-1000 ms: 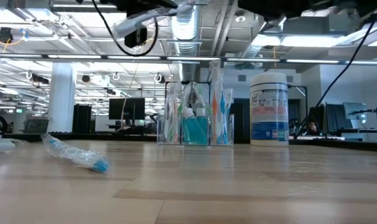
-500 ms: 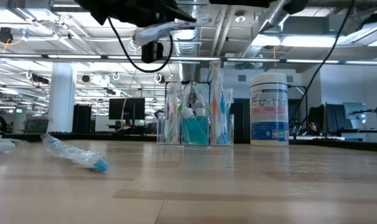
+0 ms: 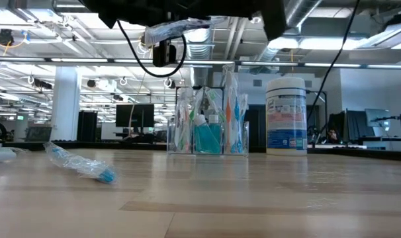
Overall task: Pick & Place toothbrushing station
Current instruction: Put the purple toothbrush into the transparent organizer
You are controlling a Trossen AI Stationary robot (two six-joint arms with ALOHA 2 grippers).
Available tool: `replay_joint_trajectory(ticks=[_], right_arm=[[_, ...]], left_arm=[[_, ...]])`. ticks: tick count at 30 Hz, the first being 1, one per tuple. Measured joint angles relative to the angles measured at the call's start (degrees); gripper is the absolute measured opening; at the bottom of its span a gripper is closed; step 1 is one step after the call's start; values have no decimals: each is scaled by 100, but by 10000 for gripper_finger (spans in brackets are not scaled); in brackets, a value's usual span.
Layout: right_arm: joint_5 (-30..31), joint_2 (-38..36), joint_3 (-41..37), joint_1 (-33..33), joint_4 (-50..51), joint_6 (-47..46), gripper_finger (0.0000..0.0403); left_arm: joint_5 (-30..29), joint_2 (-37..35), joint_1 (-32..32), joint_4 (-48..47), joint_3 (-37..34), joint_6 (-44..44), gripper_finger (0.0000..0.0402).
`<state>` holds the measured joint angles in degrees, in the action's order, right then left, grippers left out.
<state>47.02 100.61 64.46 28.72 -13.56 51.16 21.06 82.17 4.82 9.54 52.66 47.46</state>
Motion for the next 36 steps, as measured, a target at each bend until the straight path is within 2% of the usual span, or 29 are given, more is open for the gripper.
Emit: replay_joint_trajectory(ticks=[7, 11, 16, 20, 28, 36], right_arm=[[489, 508, 387, 73, -22, 610, 125], [972, 700, 496, 71, -6, 1030, 154], [1417, 864, 668, 44, 2, 1378, 173], [1526, 930, 678, -3, -25, 1406, 167], [1625, 1039, 674, -63, -82, 1797, 130], [1678, 1044, 676, -72, -512, 2284, 108]], left_arm=[[26, 0, -2, 28, 0, 0, 15], [85, -2, -19, 52, 0, 0, 15], [142, -2, -28, 83, 0, 0, 15], [140, -2, -28, 90, 0, -2, 15], [105, 4, -28, 89, -7, -9, 15], [175, -4, -35, 122, -4, 9, 15]])
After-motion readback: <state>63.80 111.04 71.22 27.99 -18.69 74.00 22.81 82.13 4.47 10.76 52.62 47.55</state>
